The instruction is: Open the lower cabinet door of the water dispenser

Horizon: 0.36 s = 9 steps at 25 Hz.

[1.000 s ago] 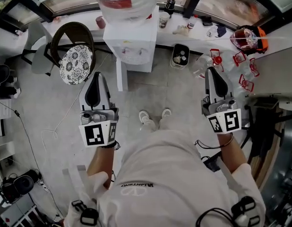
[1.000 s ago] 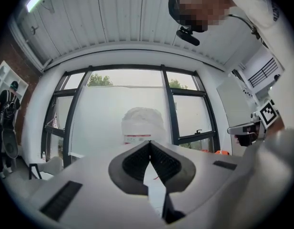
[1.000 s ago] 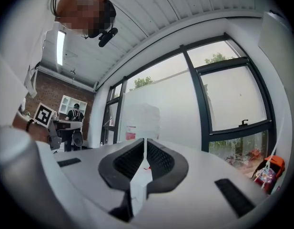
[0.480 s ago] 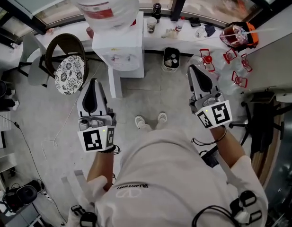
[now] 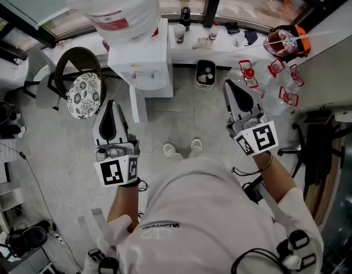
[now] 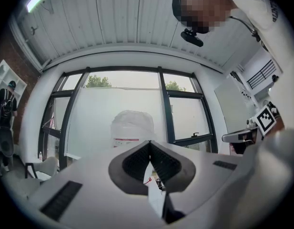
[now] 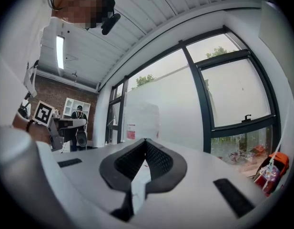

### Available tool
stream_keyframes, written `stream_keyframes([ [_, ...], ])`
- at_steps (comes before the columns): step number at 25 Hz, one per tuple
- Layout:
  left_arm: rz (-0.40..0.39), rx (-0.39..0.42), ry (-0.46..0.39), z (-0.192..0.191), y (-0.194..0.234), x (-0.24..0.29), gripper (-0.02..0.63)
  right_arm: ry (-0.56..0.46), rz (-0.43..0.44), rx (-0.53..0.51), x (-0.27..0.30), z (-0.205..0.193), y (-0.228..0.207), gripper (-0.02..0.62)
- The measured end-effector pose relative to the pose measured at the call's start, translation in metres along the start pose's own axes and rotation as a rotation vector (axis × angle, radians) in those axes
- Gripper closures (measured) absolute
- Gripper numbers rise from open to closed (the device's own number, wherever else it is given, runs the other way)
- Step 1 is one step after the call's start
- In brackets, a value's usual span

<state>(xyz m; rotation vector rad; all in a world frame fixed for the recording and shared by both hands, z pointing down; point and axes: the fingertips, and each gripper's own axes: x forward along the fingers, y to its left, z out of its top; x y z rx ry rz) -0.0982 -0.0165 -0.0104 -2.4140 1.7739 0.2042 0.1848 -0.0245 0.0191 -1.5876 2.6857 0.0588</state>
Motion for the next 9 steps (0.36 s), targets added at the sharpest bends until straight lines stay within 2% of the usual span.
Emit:
stream_keyframes([
  [9,-0.008,-0.01,0.005,-0.007,-0.019,-0.003,0.601,-0.005,0.002,0.006,-0.009,-0.004,-0.008,0.583],
])
